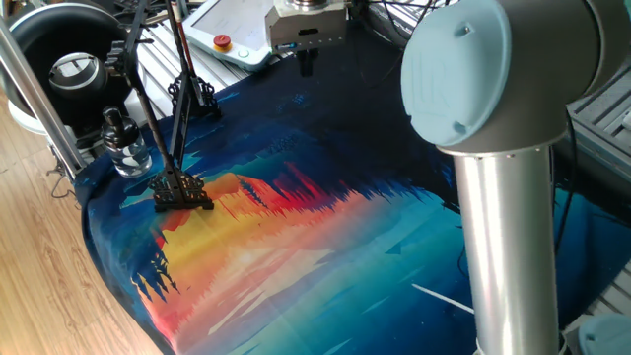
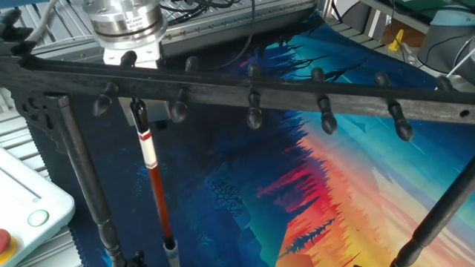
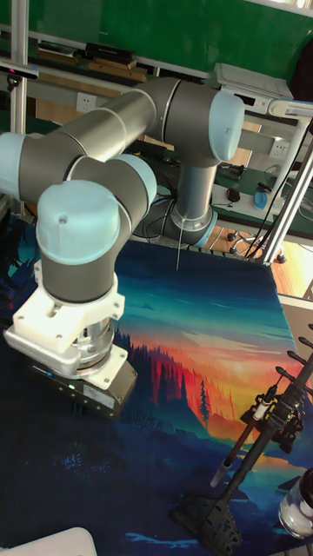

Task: Place the brush on the pen rack

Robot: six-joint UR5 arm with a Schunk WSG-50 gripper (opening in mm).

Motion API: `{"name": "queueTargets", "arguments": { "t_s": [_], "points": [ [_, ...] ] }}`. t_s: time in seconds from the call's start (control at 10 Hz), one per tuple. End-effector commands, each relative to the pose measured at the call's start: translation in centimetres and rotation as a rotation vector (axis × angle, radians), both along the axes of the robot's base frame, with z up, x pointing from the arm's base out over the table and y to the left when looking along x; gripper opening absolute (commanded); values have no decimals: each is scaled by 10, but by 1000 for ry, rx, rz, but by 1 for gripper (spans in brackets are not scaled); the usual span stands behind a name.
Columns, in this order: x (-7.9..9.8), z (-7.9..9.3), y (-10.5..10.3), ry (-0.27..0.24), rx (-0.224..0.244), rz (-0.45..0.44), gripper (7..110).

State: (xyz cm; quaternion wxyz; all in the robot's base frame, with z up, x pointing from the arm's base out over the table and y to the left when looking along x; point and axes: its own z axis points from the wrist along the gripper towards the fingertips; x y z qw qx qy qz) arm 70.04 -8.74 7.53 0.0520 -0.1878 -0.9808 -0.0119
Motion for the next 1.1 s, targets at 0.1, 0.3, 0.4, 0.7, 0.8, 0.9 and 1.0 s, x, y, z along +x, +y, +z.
{"name": "queueTargets", "arguments": {
  "t_s": [0.1, 0.3, 0.4, 0.7, 0.8, 0.9, 1.0],
  "points": [
    [13, 20, -8, -161, -37, 162, 7],
    [5, 16, 1, -165, 7, 217, 7],
    [3, 15, 8, -167, 16, 216, 7],
    [-8, 17, 34, -192, 47, 207, 7],
    [-21, 16, 42, -195, 36, 194, 7],
    [-31, 11, 45, -201, 13, 182, 7],
    [-37, 4, 49, -204, 21, 192, 7]
  ]
}}
